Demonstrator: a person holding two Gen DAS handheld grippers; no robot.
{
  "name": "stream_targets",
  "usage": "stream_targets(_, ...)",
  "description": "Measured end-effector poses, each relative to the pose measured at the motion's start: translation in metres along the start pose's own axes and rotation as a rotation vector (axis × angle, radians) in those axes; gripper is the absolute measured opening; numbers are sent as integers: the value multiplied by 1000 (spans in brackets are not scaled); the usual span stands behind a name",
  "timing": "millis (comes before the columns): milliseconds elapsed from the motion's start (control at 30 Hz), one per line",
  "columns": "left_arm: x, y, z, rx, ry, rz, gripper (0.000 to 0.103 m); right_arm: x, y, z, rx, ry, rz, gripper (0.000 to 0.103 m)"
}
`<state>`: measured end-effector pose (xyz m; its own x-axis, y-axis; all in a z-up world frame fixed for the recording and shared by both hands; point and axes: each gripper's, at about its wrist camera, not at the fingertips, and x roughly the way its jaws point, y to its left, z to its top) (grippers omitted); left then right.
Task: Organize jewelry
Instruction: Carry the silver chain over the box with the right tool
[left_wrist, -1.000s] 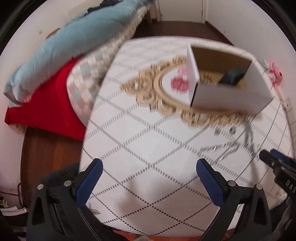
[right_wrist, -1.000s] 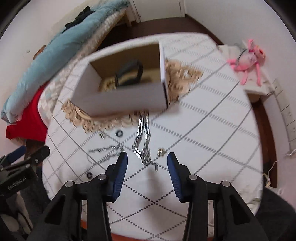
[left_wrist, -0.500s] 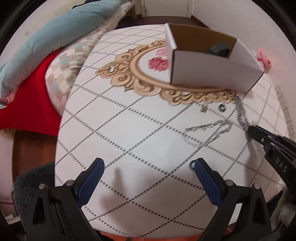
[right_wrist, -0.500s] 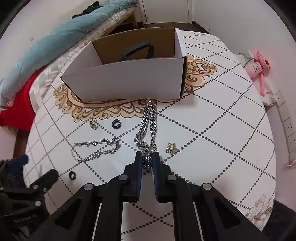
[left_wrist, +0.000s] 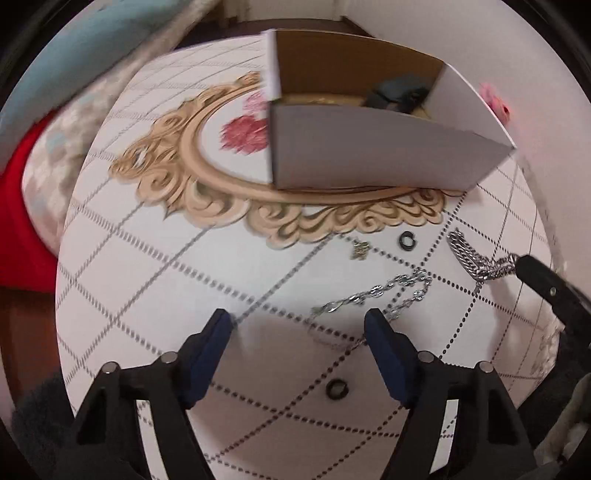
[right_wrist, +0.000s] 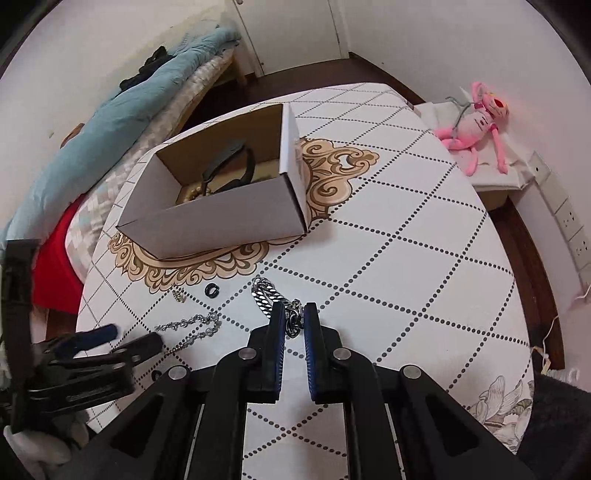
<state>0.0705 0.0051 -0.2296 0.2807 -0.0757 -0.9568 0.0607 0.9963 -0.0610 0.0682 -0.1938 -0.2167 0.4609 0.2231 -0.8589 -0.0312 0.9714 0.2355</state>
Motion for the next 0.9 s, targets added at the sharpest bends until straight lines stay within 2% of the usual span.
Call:
stream_targets(33,1,-8,1,36,-4,14,69,1,-1,0,5,2,-2,10)
stream_targets(67,1,-14,1,60,-13,24,60,2,-2,-1,7,3,-2,10)
stream_targets(100,0,-21,1,91,-28,25,46,2,-3,-1,13,5,-2,10)
stream_targets(133,-2,-27,2,115,-34,14,36,2,-4,-1,15,5,-2,10)
stream_targets(167,-2,-32,4,132,-34,7,14,3,-5,-1,17,4,-5,10)
stream_targets(200,-2,-36,5,140,-28,-4,5,3,-6,-1,19,4,-5,10)
stream_targets(333,-3,-38,13,105,-15,-87,4,2,-9,0,34,2,3,10)
stream_targets(500,-23,-24,20,39,-63,-140,4,-11,-7,6,35,-23,22,10)
stream_targets(900,-94,-1,44,-13,-201,-211,4,-48,10,36,5,-52,127,10)
